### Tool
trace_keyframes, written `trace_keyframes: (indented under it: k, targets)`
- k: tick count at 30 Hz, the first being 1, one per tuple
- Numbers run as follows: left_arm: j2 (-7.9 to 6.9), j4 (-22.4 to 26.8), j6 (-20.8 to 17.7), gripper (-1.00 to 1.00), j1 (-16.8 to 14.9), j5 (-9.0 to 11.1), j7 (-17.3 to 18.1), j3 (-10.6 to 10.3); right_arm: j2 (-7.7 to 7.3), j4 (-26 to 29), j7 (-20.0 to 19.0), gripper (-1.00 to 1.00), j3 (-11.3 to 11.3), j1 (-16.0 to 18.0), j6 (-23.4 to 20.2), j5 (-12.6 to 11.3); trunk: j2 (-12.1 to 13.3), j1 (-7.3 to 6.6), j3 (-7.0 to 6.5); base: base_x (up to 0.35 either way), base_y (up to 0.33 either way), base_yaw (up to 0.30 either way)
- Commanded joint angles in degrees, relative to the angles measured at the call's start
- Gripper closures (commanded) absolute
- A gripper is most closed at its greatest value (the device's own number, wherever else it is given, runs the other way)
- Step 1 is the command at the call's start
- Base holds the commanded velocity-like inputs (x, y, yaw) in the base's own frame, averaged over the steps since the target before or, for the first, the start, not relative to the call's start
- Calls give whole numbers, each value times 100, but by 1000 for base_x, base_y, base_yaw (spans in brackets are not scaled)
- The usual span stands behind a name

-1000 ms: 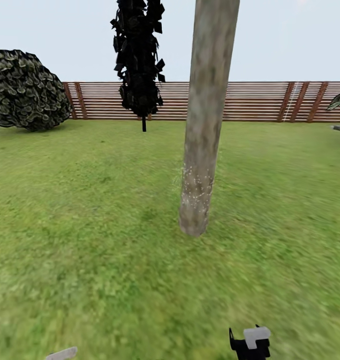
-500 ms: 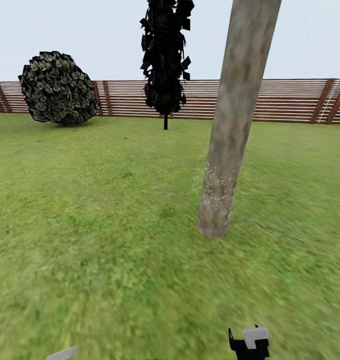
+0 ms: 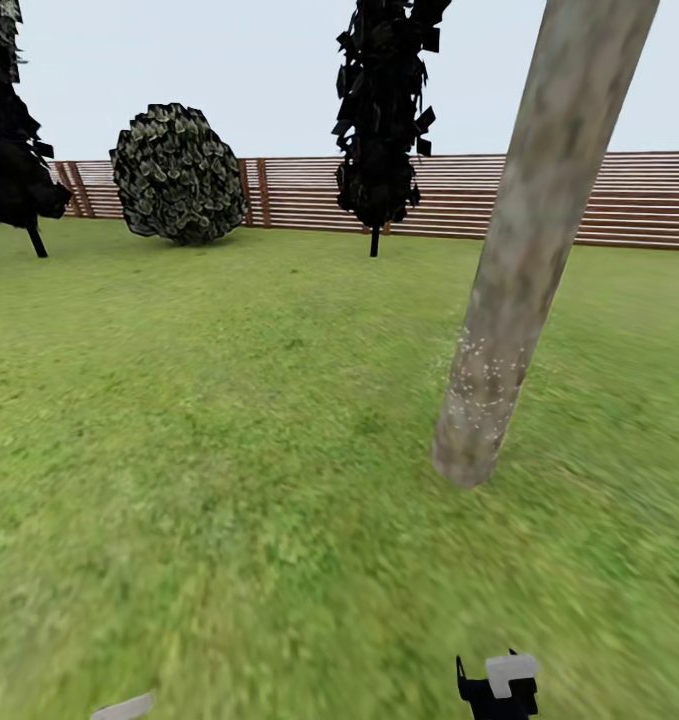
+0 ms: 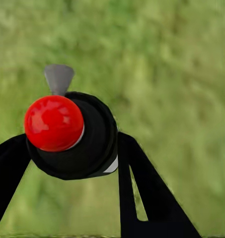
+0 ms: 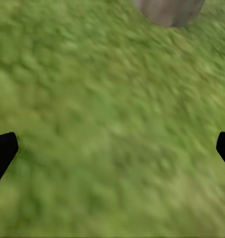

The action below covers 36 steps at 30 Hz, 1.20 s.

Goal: In the garden, pick up the pesticide atomizer on the floor and spray pesticide onto both trees until each tree trunk is fully covered.

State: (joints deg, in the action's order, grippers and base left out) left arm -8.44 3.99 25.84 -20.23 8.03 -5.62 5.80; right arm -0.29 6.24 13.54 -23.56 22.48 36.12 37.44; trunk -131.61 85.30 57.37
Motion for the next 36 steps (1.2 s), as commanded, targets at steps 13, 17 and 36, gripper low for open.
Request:
trace_keyframes:
  k: [13, 17, 36]
  targets:
    - [-9, -1, 0, 100, 1, 1, 0, 0, -5, 0, 0, -100, 1, 1, 0, -3, 0, 0, 44, 0, 0, 282]
    - [-9, 2, 0, 100, 1, 1, 0, 0, -1, 4, 7, -100, 1, 0, 0, -8, 0, 0, 57, 0, 0, 282]
    - [-9, 2, 0, 100, 1, 3, 0, 0, 22, 10, 8, -100, 1, 2, 0, -19, 0, 0, 77, 0, 0, 282]
